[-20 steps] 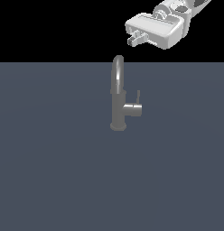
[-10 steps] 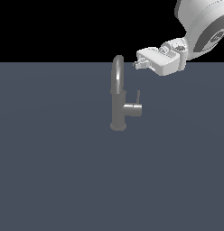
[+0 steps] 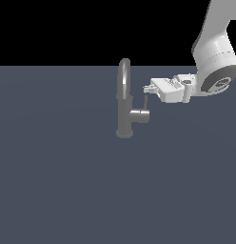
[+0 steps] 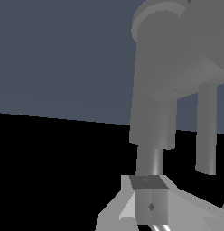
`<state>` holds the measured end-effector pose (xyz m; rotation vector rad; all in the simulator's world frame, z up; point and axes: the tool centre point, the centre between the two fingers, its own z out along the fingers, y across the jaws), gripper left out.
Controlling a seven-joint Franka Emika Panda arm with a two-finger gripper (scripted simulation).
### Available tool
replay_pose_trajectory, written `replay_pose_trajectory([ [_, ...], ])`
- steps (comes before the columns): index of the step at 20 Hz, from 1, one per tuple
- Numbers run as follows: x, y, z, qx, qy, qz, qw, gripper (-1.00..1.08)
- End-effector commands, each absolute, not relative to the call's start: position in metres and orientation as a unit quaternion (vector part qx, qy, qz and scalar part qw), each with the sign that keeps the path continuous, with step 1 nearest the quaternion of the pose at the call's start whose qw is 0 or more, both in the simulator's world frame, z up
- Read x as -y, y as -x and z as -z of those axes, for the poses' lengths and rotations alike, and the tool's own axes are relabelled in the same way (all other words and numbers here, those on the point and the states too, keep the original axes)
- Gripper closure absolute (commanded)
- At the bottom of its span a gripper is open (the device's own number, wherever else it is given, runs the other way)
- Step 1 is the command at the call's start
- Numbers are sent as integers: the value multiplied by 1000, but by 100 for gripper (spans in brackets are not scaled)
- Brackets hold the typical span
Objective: Turn on the faucet by rotating a designated handle.
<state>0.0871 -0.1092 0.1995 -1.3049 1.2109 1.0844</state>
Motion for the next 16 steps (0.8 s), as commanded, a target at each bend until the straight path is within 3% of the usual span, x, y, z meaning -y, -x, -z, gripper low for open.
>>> replay_pose_trajectory([
  [1, 111, -90, -185, -512, 514, -457, 515, 108],
  [16, 111, -89, -161, -528, 471, -468, 530, 108],
])
